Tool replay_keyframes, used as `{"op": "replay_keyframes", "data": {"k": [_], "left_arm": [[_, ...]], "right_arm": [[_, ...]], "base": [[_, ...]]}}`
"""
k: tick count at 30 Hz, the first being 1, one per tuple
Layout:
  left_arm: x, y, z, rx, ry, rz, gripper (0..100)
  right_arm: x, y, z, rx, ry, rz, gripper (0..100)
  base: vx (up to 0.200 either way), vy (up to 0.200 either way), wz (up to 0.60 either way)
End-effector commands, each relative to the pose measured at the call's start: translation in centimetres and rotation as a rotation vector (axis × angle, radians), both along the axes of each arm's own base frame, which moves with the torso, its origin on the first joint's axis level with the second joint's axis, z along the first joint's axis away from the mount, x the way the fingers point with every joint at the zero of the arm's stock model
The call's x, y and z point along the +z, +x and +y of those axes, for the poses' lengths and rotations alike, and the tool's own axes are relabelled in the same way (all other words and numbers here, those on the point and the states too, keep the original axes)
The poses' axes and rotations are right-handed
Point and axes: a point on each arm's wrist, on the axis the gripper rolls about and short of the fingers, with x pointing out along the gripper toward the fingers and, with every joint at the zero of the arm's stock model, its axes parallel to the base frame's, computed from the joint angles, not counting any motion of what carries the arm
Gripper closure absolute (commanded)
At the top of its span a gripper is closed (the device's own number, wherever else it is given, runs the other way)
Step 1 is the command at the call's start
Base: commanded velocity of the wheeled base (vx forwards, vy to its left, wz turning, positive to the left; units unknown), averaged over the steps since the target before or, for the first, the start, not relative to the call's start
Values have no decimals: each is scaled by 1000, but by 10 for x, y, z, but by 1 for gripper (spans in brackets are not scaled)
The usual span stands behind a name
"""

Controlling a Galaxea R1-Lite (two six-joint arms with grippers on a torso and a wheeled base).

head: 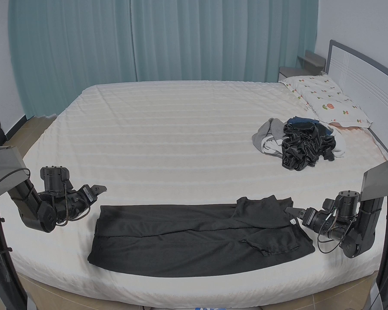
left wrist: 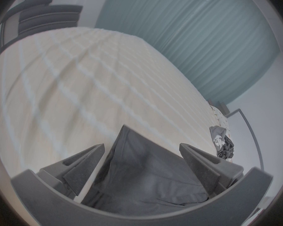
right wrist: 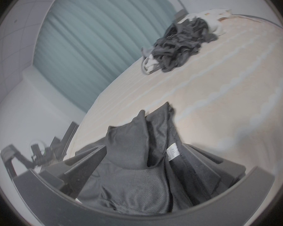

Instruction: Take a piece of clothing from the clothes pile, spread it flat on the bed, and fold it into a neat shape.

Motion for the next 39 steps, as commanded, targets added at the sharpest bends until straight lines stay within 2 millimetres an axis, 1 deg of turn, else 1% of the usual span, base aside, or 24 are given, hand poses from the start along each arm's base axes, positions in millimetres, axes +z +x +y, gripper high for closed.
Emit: {"op": "replay_keyframes", "data": {"k": [1,2,5,10,14,17,18,21,24,26,27,31,39], "left_arm": [[-3,-18,-11,23,-24,60,0],[-5,-24,-15,52,-53,88,0],[-7,-34,-16,101,-75,119,0],[-9,-43,-16,130,-48,177,0],[-9,-46,-23,113,-43,212,0],[-10,-45,-28,109,-55,216,0],[-9,-42,-33,124,-84,208,0],[-9,-39,-40,154,-109,209,0],[-19,-39,-45,162,-85,237,0],[-21,-39,-45,165,-81,240,0],[-29,-38,-48,170,-63,263,0],[-42,-33,-51,194,-31,281,0],[-41,-23,-51,231,-36,251,0]], "right_arm": [[17,-11,16,-31,32,-10,0],[17,-15,23,-51,38,5,0],[14,-20,31,-71,36,33,0],[10,-25,37,-82,59,69,0],[10,-26,40,-79,70,80,0],[8,-26,41,-95,67,88,0],[5,-25,43,-143,53,97,0],[3,-26,51,-185,62,103,0],[3,-27,55,-181,69,107,0],[2,-28,56,-180,69,109,0],[0,-28,57,-178,66,113,0],[0,-26,59,-172,68,109,0],[1,-23,62,-170,78,100,0]], "base": [[0,0,0],[0,0,0],[0,0,0],[0,0,0],[0,0,0],[0,0,0],[0,0,0],[0,0,0],[0,0,0],[0,0,0],[0,0,0],[0,0,0],[0,0,0]]}}
